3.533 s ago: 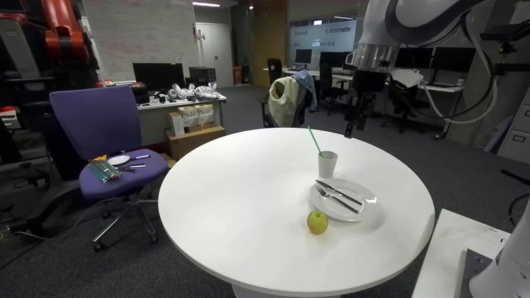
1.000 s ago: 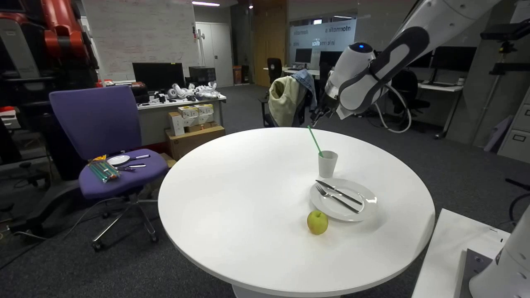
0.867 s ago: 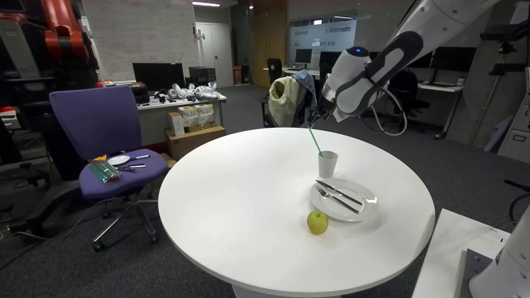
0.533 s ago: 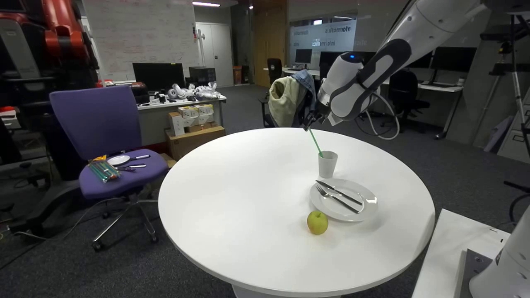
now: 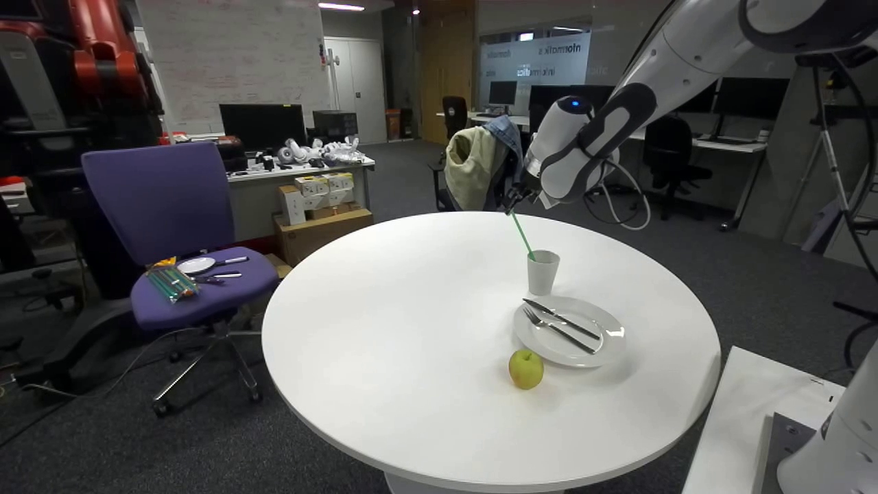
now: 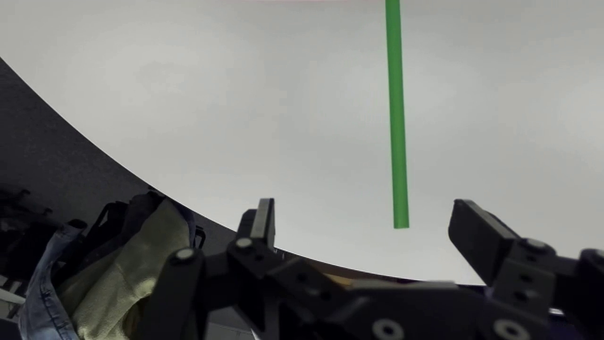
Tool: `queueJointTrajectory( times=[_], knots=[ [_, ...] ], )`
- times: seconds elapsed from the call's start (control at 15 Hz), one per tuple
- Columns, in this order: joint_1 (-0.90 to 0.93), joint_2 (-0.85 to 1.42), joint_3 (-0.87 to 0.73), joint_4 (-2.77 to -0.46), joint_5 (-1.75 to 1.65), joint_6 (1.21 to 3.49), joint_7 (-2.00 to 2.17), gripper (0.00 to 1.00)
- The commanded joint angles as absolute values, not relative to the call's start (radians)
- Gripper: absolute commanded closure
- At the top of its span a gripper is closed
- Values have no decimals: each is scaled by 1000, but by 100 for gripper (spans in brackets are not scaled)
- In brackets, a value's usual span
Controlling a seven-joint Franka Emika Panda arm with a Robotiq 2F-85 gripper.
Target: Remove the straw from the cup
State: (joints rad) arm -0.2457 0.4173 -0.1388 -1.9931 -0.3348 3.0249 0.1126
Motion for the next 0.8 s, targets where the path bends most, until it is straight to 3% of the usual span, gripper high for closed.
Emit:
queueJointTrajectory(
  times=[0.0, 0.4, 0.47, 0.6, 0.73],
  knots=[
    [-219, 462, -170, -1939, -346, 3034, 138, 0],
    [-154, 486, -203, -1941, -225, 3021, 80, 0],
    [-144, 489, -208, -1940, -214, 3018, 82, 25],
    [-128, 496, -220, -1939, -200, 3017, 82, 32],
    [-118, 499, -230, -1936, -188, 3013, 83, 47]
  ],
)
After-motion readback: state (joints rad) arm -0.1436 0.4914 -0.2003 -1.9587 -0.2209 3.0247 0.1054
